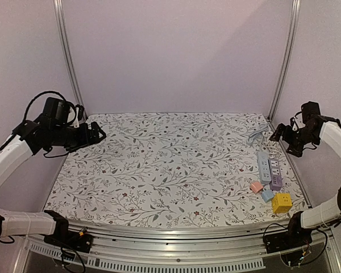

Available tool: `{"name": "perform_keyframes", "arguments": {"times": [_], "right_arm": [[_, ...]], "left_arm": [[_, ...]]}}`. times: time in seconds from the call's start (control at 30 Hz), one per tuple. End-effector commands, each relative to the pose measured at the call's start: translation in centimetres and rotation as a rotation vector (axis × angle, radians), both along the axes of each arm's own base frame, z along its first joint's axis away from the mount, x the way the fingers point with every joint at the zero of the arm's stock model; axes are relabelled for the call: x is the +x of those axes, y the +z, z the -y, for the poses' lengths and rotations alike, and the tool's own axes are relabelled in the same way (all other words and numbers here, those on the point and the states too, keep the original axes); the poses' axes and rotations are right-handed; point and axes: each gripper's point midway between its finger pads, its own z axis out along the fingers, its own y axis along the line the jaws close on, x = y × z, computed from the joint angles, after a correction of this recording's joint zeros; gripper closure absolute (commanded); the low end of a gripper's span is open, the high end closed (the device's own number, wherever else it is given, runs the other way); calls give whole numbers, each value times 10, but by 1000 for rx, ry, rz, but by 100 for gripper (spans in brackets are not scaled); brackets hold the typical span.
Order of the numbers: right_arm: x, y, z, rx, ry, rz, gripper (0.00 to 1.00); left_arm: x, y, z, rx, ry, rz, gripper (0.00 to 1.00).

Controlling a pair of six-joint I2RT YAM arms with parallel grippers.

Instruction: Insert the plug

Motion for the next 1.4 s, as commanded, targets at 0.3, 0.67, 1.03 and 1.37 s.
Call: {"name": "perform_keyframes", "arguments": {"times": [0.3, 0.67, 1.03, 1.37], "right_arm": [[16, -30, -2, -92, 41, -189, 1], [50, -55, -16, -124, 129, -319, 1], [70, -75, -9, -209, 174, -359, 1], [80, -97, -14, -207, 195, -408, 3]], "left_arm": [[-9, -16, 6, 6, 0, -28, 5], [-15, -19, -3, 64, 3, -44, 4], [-9, -15, -1, 97, -13, -57, 5], [7, -16, 0, 144, -12, -68, 6]]}}
